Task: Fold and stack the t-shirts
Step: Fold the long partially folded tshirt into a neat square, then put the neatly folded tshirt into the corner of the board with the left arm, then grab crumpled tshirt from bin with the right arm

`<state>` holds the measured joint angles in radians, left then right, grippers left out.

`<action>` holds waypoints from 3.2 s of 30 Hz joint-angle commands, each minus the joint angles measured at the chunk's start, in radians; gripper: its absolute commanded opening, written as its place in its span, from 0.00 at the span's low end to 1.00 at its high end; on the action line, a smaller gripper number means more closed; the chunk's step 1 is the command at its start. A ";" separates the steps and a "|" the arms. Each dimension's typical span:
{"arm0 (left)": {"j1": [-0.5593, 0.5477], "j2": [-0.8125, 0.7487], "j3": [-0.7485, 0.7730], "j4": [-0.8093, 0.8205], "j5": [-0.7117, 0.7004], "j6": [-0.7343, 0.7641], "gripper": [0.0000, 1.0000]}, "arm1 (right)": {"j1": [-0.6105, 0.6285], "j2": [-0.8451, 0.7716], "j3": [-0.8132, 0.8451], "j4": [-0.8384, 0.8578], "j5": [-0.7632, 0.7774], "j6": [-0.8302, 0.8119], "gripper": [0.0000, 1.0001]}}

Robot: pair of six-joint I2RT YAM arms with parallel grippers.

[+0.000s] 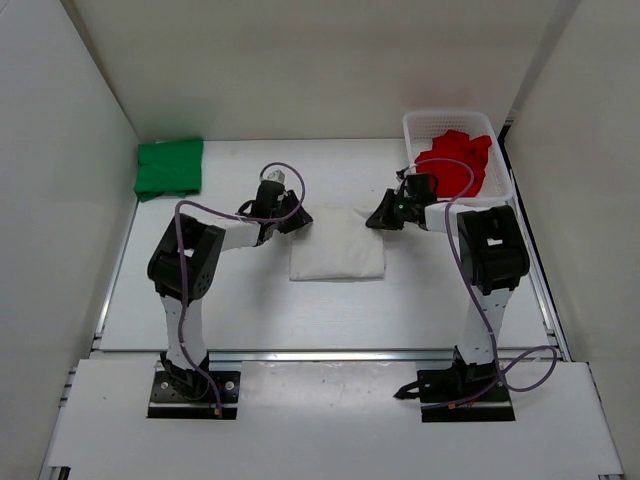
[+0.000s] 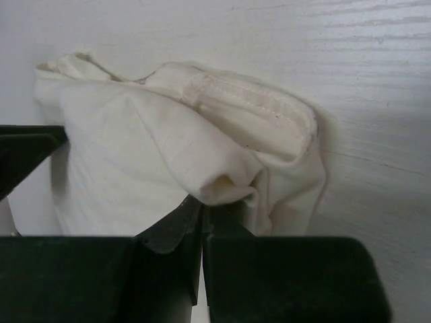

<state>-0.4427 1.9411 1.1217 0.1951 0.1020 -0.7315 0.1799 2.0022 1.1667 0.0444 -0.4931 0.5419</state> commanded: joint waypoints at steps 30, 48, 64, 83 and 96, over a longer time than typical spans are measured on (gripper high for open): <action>0.033 -0.125 -0.263 -0.051 0.095 0.070 0.69 | 0.237 -0.591 -0.312 0.207 -0.030 0.090 0.57; 0.159 0.051 0.298 -0.127 0.197 0.014 0.00 | 0.178 -0.896 -0.644 0.222 0.004 0.092 0.55; 0.837 -0.094 0.118 0.075 0.189 -0.207 0.98 | 0.311 -0.694 -0.613 0.235 -0.067 0.066 0.57; 0.505 -0.395 -0.178 -0.009 -0.023 -0.044 0.99 | 0.391 -0.707 -0.559 0.063 0.187 -0.016 0.04; -0.299 -0.537 -0.391 0.079 -0.081 0.094 0.99 | 0.058 -0.663 -0.267 -0.120 0.361 -0.049 0.01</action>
<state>-0.6563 1.4570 0.8200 0.2367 0.0273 -0.6502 0.3233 1.3281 0.8085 -0.0792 -0.1844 0.5079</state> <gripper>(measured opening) 0.981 0.007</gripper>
